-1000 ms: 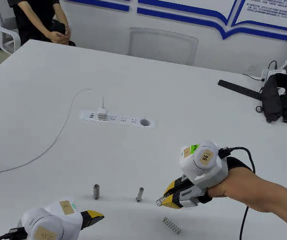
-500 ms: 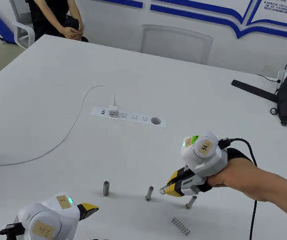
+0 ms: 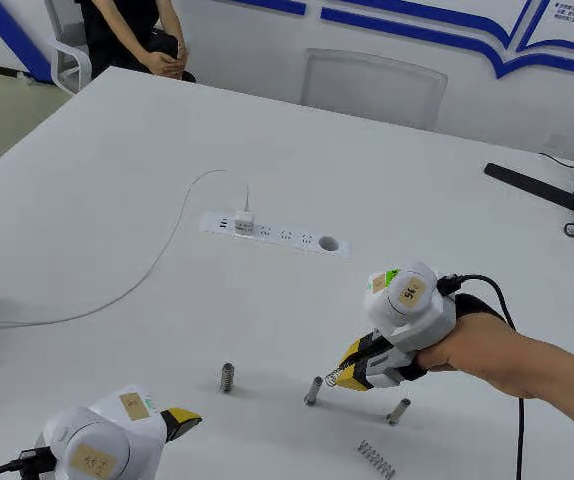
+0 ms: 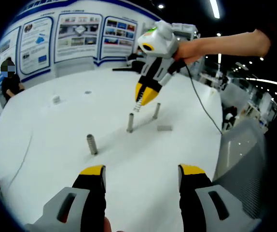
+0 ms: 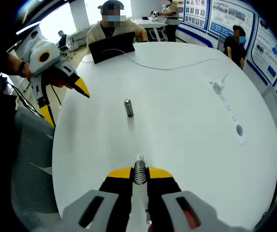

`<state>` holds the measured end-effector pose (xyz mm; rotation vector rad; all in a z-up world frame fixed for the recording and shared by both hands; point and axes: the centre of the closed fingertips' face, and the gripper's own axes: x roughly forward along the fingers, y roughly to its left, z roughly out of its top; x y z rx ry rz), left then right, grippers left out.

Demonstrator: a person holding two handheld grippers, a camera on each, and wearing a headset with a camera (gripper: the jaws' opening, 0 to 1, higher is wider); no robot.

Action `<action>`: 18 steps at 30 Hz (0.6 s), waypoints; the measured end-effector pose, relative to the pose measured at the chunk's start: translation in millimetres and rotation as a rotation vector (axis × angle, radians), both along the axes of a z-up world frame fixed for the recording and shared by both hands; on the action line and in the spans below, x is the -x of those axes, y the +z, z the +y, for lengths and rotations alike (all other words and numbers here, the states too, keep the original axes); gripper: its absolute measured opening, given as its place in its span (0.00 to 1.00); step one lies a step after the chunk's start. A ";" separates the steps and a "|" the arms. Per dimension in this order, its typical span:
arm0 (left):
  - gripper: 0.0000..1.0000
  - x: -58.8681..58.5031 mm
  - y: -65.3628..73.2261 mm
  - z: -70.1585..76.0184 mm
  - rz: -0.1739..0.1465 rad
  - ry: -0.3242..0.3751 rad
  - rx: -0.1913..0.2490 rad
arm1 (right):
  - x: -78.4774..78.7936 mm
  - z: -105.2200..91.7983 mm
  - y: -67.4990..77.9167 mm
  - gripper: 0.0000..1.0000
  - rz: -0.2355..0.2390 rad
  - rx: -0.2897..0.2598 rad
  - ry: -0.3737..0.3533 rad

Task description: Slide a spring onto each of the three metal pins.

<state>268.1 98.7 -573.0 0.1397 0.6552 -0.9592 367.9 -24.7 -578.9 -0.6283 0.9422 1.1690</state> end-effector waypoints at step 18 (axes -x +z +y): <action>0.60 3.1 -4.6 5.0 0.023 0.015 0.005 | -1.5 9.8 -7.8 0.12 0.015 0.002 0.018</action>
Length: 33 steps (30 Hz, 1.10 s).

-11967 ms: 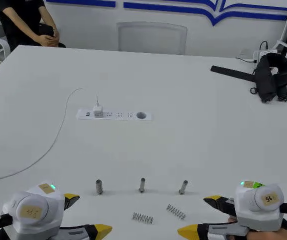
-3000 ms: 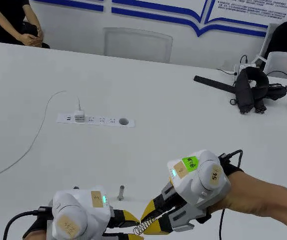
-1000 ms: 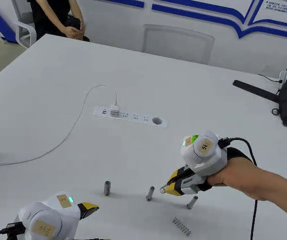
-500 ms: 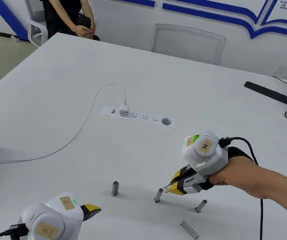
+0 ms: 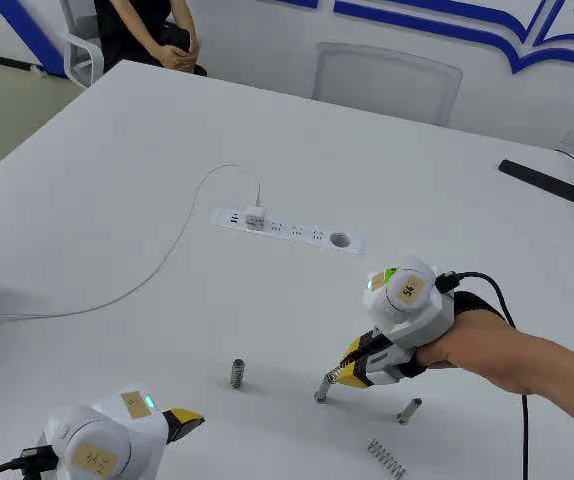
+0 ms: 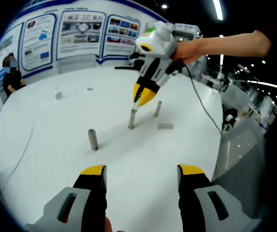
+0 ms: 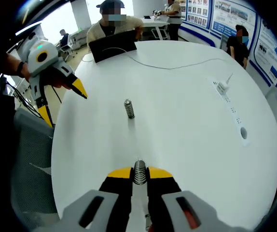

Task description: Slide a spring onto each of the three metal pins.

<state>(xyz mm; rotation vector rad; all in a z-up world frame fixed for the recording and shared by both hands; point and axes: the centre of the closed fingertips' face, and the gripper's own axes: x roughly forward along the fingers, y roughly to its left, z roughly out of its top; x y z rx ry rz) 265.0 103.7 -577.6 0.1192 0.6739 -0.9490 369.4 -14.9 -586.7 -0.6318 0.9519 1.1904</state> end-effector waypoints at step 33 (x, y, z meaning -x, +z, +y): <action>0.63 -4.8 3.5 3.4 -0.010 0.013 0.002 | -4.9 14.7 -14.0 0.13 0.016 0.021 0.011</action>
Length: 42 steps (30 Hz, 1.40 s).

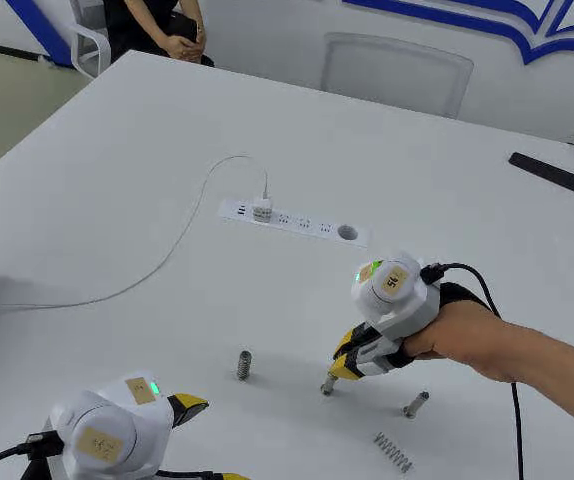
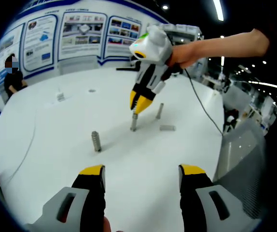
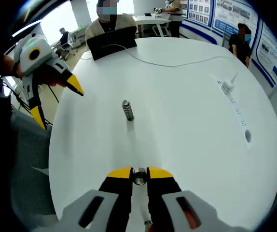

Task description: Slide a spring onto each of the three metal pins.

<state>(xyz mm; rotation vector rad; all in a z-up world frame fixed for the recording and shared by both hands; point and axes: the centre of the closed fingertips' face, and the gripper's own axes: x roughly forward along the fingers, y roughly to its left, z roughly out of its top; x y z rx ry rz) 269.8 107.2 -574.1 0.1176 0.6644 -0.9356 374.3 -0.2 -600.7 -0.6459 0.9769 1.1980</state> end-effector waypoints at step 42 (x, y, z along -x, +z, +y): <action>0.62 3.8 -2.6 3.8 0.018 0.016 -0.001 | 6.5 -3.5 -32.5 0.22 0.007 0.035 0.020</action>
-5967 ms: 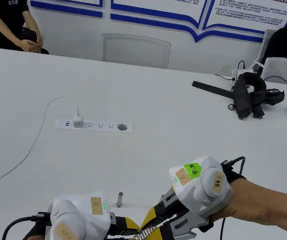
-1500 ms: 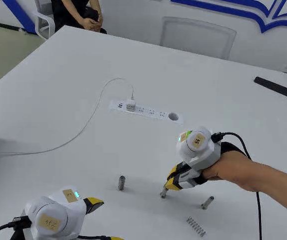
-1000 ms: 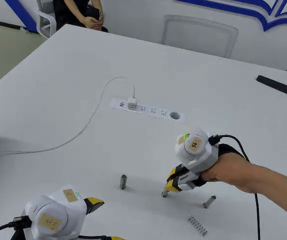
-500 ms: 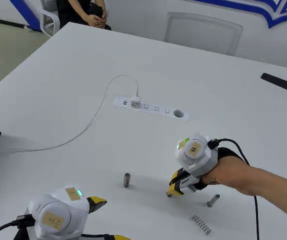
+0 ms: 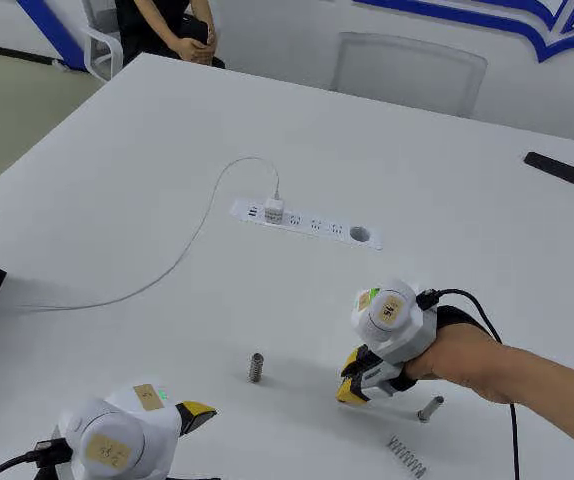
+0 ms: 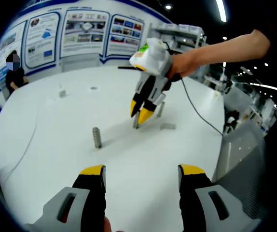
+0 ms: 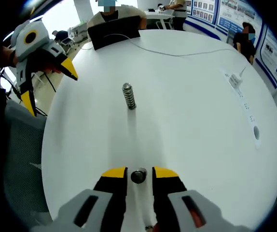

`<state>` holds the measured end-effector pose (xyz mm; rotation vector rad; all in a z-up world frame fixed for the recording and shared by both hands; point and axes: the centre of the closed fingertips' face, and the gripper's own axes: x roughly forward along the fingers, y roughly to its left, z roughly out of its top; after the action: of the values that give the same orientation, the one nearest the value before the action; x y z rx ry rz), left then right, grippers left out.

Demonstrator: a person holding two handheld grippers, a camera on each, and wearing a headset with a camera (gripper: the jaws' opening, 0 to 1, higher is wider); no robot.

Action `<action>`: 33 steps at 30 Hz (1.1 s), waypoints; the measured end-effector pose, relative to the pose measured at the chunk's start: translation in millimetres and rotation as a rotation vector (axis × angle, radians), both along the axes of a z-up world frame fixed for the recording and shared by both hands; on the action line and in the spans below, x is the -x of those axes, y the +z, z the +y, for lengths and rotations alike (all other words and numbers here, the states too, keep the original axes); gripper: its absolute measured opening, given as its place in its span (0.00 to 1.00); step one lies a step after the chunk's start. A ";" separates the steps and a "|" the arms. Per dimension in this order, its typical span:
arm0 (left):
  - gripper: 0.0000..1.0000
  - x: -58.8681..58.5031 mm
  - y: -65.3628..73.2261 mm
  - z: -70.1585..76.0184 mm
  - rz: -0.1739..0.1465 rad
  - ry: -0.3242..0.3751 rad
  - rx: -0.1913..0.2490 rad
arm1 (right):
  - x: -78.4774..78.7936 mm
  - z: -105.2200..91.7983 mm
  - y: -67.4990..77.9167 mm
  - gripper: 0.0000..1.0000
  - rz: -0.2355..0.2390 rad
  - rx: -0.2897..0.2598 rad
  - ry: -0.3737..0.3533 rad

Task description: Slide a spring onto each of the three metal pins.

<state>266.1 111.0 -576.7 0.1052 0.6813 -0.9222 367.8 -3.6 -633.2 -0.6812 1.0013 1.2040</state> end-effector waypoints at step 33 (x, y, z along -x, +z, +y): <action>0.62 -0.1 19.8 -10.2 -0.031 0.004 0.031 | 16.0 -53.8 66.7 0.46 -0.075 -0.310 -0.460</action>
<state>266.2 100.8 -557.0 0.0909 0.6379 -0.9251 351.8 -57.4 -566.5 -0.2298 0.8271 0.8921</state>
